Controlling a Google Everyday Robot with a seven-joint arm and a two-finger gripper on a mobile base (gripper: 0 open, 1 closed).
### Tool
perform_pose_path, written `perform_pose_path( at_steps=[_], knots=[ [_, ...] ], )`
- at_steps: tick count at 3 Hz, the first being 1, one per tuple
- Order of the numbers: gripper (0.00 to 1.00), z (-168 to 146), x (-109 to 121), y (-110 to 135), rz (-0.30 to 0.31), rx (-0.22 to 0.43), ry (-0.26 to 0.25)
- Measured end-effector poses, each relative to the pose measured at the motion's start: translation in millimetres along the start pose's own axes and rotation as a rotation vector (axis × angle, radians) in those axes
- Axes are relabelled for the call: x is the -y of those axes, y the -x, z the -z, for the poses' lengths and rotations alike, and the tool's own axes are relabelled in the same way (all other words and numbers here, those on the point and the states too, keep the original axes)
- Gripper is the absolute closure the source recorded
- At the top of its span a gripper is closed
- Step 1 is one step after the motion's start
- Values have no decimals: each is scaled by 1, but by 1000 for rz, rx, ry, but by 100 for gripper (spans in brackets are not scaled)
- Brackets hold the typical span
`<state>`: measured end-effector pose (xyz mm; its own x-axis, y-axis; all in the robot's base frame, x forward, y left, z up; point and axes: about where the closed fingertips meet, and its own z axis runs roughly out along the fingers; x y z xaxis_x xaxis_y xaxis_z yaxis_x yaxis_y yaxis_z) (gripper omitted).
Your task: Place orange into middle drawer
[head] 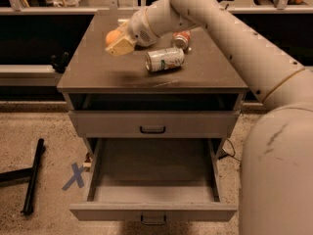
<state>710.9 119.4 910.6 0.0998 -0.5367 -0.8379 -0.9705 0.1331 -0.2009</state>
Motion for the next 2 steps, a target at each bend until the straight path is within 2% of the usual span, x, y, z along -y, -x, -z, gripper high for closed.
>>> perform_pose_path(
  at_steps=[1, 2],
  knots=[
    [100, 12, -41, -3, -31, -4, 29],
    [100, 8, -44, -7, -35, -11, 40]
  ],
)
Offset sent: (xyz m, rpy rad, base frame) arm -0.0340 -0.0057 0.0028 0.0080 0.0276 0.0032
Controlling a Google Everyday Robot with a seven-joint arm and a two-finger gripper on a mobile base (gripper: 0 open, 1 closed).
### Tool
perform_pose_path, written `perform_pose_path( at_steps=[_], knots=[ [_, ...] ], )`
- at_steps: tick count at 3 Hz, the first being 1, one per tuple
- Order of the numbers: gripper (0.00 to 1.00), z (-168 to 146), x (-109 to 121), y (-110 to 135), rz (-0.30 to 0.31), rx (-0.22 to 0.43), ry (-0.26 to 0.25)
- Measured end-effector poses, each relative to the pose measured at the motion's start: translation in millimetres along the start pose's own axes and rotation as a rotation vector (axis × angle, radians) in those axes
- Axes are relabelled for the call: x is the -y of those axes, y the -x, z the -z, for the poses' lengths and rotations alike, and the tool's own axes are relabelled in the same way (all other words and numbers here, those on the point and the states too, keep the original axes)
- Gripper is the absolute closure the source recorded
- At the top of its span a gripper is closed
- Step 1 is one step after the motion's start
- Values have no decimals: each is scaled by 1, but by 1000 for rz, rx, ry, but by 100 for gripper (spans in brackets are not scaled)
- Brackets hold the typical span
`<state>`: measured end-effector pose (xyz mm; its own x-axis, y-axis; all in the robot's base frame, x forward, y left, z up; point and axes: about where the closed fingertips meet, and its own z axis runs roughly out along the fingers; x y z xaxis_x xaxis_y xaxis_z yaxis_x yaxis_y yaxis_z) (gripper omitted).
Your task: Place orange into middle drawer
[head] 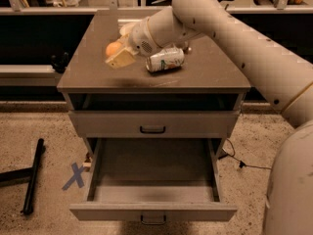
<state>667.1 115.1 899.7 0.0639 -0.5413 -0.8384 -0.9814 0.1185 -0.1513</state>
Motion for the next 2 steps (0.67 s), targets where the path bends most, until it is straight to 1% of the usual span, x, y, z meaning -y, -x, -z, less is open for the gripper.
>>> perform_pose_path(
  at_steps=[1, 2],
  knots=[
    [100, 3, -1, -6, -23, 4, 9],
    [100, 18, -38, -21, -61, 9, 41]
  ],
)
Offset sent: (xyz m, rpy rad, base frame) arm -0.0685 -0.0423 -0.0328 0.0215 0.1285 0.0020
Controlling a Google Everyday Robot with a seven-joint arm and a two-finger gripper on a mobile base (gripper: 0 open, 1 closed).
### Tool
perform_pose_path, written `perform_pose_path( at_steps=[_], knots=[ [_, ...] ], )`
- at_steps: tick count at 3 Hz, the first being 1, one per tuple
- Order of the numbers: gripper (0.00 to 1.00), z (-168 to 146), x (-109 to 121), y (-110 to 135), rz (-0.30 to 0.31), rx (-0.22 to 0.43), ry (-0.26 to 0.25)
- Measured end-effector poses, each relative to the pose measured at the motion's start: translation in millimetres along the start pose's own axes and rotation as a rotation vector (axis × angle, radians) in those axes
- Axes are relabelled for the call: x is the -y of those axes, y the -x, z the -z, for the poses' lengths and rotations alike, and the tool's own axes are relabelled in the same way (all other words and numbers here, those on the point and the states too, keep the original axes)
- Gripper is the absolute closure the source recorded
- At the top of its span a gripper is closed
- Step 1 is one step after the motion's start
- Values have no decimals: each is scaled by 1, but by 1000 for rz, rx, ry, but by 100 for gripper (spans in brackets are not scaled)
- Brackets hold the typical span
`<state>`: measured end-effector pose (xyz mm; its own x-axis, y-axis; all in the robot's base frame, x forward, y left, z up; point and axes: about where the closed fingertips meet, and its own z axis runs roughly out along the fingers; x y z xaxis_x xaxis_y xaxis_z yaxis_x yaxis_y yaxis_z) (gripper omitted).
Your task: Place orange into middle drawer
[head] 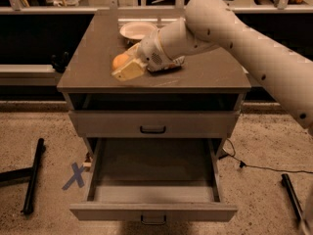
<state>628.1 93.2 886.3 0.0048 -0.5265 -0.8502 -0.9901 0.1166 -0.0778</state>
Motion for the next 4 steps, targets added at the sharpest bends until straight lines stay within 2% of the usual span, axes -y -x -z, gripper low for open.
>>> perform_pose_path(
  at_steps=[1, 2, 3, 4],
  knots=[
    [100, -2, -43, -31, -39, -47, 58],
    [100, 4, -82, -71, -102, -82, 70],
    [100, -1, -92, -84, -117, -100, 90],
    [100, -1, -92, -84, -117, -100, 90]
  ],
)
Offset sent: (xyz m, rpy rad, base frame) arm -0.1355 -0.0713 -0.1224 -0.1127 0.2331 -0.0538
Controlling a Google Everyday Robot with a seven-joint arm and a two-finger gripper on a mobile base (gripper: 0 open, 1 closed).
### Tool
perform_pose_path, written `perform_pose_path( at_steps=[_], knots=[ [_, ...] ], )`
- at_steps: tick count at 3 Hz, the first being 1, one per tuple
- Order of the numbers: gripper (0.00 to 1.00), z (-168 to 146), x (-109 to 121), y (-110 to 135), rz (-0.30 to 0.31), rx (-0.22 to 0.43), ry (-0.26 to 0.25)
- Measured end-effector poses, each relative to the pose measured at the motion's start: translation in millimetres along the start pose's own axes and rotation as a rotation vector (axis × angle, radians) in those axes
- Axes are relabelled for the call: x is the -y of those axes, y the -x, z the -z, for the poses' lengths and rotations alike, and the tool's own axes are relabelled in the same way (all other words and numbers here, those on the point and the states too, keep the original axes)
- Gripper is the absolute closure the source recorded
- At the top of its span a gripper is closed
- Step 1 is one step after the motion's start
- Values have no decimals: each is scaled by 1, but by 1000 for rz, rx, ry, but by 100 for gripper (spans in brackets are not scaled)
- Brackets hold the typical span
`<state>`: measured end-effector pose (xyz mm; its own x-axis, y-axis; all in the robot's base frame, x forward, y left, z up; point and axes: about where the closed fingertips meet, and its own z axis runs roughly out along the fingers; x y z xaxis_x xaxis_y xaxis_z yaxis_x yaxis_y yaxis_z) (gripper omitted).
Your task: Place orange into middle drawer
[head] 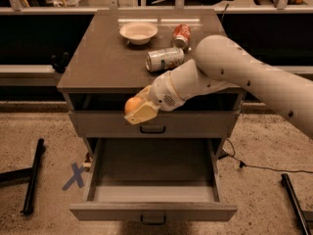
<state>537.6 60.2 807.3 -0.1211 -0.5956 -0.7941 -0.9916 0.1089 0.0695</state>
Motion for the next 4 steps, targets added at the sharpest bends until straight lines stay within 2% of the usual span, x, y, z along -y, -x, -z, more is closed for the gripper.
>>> perform_pose_path(
  at_steps=[1, 2, 4],
  knots=[
    [100, -8, -3, -13, -12, 10, 8],
    [100, -22, -9, -50, -49, 20, -1],
    [100, -54, -9, -143, -122, 128, -18]
  ],
)
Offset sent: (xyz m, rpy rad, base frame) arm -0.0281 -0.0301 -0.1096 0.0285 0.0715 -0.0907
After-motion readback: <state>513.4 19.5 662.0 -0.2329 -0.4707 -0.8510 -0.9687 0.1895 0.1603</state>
